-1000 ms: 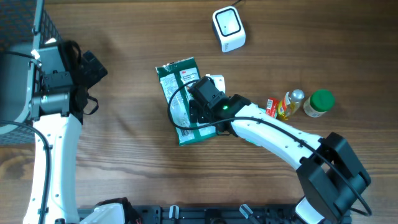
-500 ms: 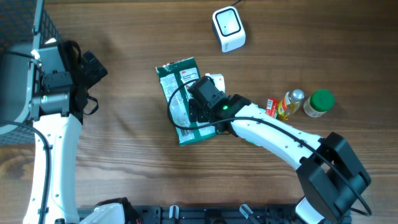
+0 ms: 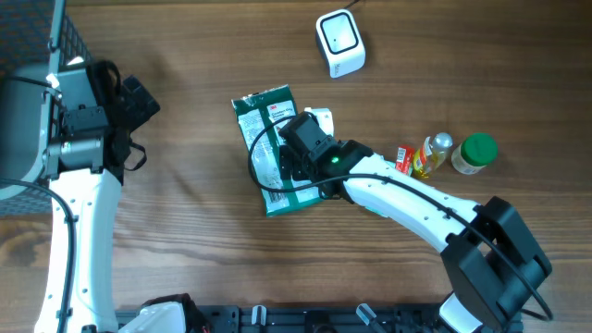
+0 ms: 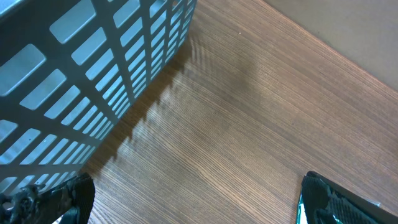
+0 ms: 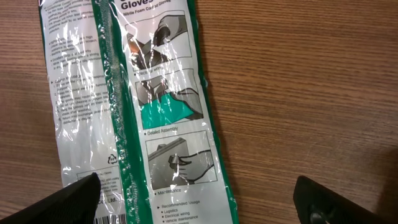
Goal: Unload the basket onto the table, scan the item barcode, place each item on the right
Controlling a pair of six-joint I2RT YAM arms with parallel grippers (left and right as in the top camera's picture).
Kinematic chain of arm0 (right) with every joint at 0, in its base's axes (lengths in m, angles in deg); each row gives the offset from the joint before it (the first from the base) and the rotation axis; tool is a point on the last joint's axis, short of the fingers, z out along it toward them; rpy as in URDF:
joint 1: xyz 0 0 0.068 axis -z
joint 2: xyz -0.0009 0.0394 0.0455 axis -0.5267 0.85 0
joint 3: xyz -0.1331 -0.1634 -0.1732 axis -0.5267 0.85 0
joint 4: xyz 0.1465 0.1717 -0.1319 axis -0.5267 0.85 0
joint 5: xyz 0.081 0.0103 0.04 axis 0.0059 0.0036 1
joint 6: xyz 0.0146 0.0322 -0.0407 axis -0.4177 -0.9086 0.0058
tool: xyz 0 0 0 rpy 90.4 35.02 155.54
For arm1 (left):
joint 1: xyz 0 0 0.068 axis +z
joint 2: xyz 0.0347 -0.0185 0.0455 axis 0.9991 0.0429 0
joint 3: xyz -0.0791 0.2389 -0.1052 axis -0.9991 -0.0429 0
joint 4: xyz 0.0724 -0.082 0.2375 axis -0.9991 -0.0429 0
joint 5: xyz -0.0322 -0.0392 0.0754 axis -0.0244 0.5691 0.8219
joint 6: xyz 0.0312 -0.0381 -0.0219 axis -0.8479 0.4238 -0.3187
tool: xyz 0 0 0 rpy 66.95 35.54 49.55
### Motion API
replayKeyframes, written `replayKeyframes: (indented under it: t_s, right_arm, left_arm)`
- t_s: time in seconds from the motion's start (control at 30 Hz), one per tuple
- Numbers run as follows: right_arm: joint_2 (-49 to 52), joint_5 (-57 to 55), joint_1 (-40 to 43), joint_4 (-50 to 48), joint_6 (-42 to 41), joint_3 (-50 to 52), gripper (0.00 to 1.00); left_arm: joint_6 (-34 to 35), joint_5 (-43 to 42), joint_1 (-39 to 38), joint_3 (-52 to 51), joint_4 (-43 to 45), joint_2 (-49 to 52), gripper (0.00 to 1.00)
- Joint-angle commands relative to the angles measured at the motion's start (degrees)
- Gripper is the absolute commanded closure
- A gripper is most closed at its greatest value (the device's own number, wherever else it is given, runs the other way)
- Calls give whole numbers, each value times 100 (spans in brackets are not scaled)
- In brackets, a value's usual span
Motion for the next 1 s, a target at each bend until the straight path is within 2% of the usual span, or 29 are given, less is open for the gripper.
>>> replayKeyframes:
  t_s: [0.0, 0.4, 0.77, 0.83, 0.97]
  right_arm:
    - [87, -142, 15, -175, 39, 131, 0]
    - [455, -210, 15, -988, 212, 669, 0]
    - [664, -184, 15, -1163, 181, 680, 0]
    - [664, -168, 15, -1290, 345, 678, 0]
    - [658, 177, 22, -1427, 1099, 352, 7]
  left_arm:
    - [-50, 31, 22, 20, 15, -4, 0]
    - [-50, 31, 22, 20, 15, -4, 0]
    - [-50, 31, 22, 22, 15, -4, 0]
    - [-50, 31, 22, 22, 15, -4, 0]
    - [-50, 31, 22, 20, 15, -4, 0]
